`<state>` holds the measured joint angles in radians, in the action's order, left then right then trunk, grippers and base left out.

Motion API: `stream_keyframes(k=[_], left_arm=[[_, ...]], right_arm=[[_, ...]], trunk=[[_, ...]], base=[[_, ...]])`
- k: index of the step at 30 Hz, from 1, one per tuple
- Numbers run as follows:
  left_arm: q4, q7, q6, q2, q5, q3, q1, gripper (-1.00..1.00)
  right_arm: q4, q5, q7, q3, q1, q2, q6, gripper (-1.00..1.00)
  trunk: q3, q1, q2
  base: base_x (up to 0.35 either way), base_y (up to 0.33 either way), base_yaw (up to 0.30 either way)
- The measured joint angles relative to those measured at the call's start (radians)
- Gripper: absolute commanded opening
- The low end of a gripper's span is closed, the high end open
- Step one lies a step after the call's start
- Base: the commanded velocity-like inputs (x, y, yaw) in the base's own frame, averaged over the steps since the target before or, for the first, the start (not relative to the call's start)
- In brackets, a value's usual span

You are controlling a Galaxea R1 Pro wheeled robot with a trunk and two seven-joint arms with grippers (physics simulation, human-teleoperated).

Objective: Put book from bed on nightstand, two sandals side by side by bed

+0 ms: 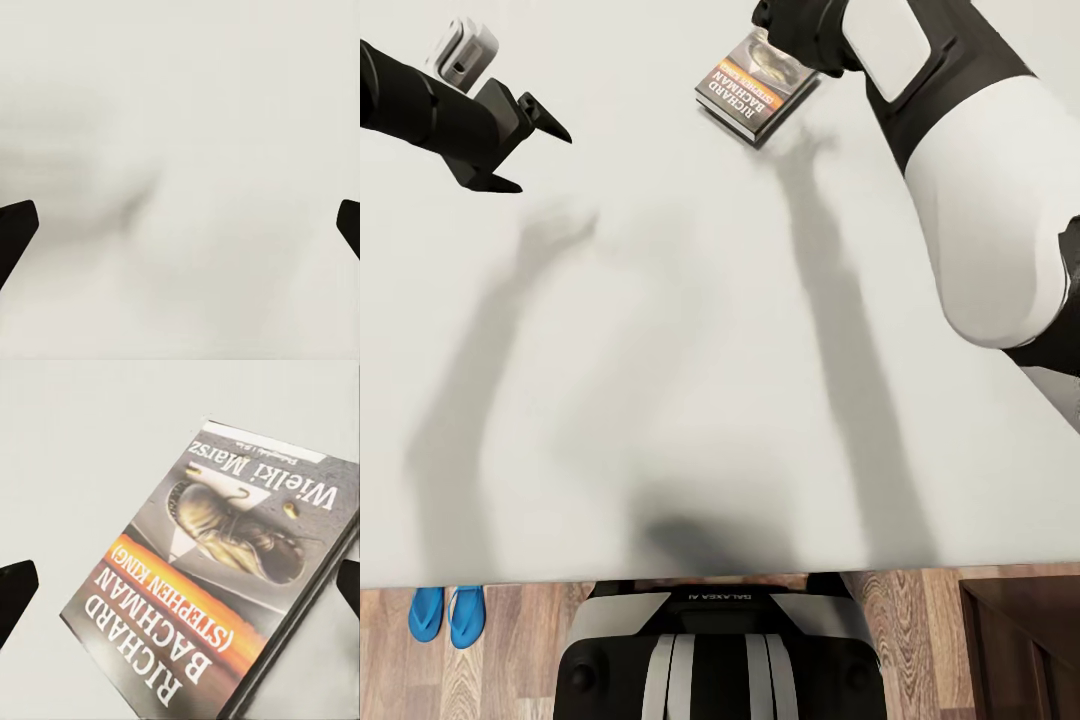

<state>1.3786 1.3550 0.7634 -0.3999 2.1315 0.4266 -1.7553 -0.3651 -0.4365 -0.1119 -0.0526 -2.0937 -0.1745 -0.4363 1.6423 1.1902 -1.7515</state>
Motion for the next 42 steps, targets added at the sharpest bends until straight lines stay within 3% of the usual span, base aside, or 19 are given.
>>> stream_keyframes(k=[5,9,13,14,23,29,30,35,42], left_arm=[[0.022,0.0,0.006,-0.001,0.0,0.0,0.0,1.0],[0.032,0.0,0.009,-0.001,0.0,0.0,0.0,1.0],[0.036,0.0,0.01,-0.001,0.0,-0.001,0.0,1.0],[0.038,0.0,0.01,-0.001,0.001,0.0,0.0,1.0],[0.046,-0.001,0.011,-0.001,0.002,0.001,0.001,1.0],[0.07,-0.002,0.002,-0.002,0.005,0.001,0.008,1.0],[0.079,-0.001,-0.007,-0.002,0.008,-0.001,0.011,1.0],[0.081,-0.001,-0.023,-0.003,0.037,-0.004,0.013,1.0],[0.083,0.0,-0.031,-0.009,0.063,-0.007,0.01,1.0]], right_arm=[[-0.012,0.068,-0.004,-0.003,0.064,0.0,0.089,1.0],[-0.008,0.145,-0.007,-0.009,0.105,0.0,0.174,1.0],[0.005,0.178,-0.01,-0.004,0.109,0.0,0.211,1.0],[0.022,0.183,-0.013,-0.001,0.086,0.0,0.212,1.0],[0.111,0.182,-0.019,0.006,-0.019,0.001,0.213,1.0],[0.137,0.179,-0.028,0.01,-0.079,0.024,0.189,1.0],[0.143,0.156,-0.065,0.03,-0.094,0.032,0.164,1.0],[0.146,0.11,-0.098,0.08,-0.101,0.036,0.155,1.0],[0.147,0.091,-0.109,0.106,-0.104,0.039,0.154,1.0]], trunk=[[0.0,0.0,0.0],[0.0,0.0,0.0],[0.0,0.0,0.0],[0.0,0.0,0.0],[0.0,0.0,0.0],[0.0,0.0,0.0],[0.003,0.004,-0.007],[0.019,0.023,-0.042],[0.028,0.034,-0.063]], base=[[0.0,0.0,0.0],[0.0,0.0,0.0],[0.0,0.0,0.0],[0.0,0.0,0.0],[0.0,0.0,0.0],[0.0,0.0,0.0],[0.0,0.0,0.0],[0.0,0.0,0.0],[0.0,0.0,0.0]])
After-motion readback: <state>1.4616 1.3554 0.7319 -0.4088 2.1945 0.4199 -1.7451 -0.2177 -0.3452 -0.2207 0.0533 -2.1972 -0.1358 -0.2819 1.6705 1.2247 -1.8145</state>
